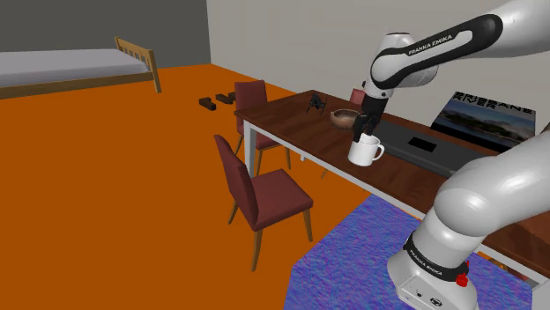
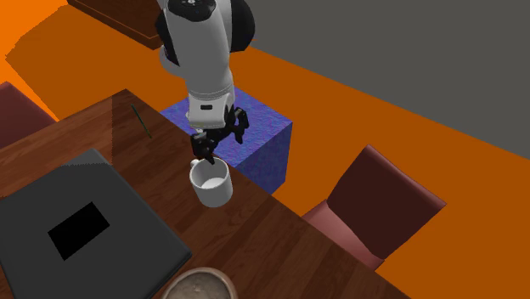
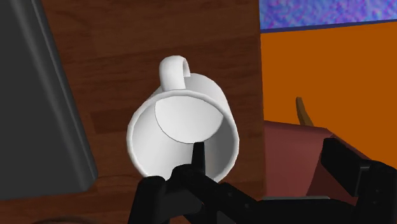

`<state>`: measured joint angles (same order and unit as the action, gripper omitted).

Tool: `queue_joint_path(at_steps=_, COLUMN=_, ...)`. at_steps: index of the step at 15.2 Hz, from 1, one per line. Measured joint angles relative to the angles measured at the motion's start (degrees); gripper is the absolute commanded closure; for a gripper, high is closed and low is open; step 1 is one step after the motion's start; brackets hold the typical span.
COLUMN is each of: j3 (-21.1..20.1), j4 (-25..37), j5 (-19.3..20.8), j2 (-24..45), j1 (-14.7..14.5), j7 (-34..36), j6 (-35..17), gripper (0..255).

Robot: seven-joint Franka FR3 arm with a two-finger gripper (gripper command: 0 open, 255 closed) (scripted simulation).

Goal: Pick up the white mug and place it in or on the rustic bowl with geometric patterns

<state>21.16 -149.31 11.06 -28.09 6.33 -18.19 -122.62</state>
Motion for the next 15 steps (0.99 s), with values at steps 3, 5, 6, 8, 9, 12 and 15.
queue_joint_path(at_steps=3, j3=1.6, j4=-0.3, j5=0.5, j2=2.8, j1=0.2, j7=-1.9, j6=-3.8, gripper=0)
queue_joint_path(at_steps=5, j3=2.2, j4=-0.9, j5=0.5, j2=4.1, j1=0.1, j7=-2.2, j6=-5.8, gripper=0)
queue_joint_path(at_steps=6, j3=2.4, j4=-1.3, j5=0.5, j2=4.7, j1=0.1, j7=-2.4, j6=-6.8, gripper=0)
queue_joint_path(at_steps=8, j3=2.6, j4=-2.1, j5=0.4, j2=5.8, j1=-0.1, j7=-2.4, j6=-8.7, gripper=0)
queue_joint_path(at_steps=9, j3=2.8, j4=-2.3, j5=0.4, j2=6.4, j1=-0.2, j7=-2.5, j6=-9.5, gripper=0)
queue_joint_path(at_steps=12, j3=3.0, j4=-2.7, j5=0.4, j2=6.7, j1=-0.1, j7=-2.6, j6=-10.2, gripper=0)
queue_joint_path(at_steps=15, j3=3.0, j4=-2.7, j5=0.4, j2=6.8, j1=-0.1, j7=-2.6, j6=-10.3, gripper=0)
